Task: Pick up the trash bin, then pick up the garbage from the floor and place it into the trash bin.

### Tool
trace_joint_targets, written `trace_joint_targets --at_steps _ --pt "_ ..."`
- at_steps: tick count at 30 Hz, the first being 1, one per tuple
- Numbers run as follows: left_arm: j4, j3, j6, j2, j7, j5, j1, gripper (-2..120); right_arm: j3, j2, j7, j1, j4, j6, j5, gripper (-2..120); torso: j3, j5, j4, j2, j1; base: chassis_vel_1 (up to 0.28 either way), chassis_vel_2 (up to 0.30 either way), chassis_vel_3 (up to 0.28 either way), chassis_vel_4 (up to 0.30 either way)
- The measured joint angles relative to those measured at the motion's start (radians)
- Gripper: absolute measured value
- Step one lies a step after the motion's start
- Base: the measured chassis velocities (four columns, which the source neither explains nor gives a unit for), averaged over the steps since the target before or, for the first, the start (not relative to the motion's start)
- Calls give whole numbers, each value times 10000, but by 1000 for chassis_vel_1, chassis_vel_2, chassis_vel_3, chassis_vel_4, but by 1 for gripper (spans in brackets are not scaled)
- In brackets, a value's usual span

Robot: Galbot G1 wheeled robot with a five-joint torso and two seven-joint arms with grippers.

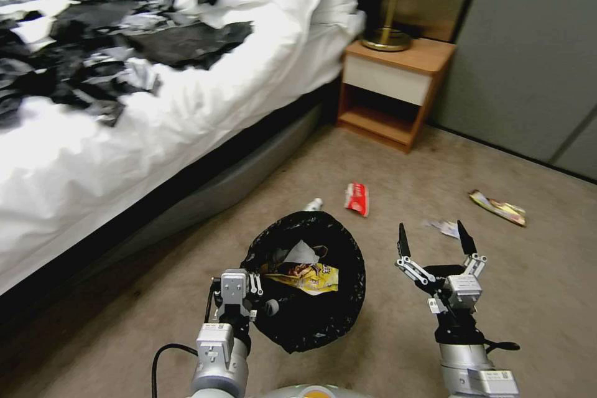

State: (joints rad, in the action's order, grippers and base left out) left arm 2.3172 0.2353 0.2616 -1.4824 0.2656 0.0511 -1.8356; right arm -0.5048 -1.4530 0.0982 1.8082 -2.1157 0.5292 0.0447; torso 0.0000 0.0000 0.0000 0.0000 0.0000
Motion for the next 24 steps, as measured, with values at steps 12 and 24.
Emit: trace_joint_targets --at_steps 12,24 --pt "-23 10 -33 -1 -55 -19 31 1 -29 -20 63 -69 13 -4 24 100 0 0 -1 0 -1 -124 -123 -134 -129" --pt "-42 25 -239 5 -250 -16 17 1 -17 -9 -133 -90 80 34 187 100 0 1 1 0 -1 -82 -82 -76 -81"
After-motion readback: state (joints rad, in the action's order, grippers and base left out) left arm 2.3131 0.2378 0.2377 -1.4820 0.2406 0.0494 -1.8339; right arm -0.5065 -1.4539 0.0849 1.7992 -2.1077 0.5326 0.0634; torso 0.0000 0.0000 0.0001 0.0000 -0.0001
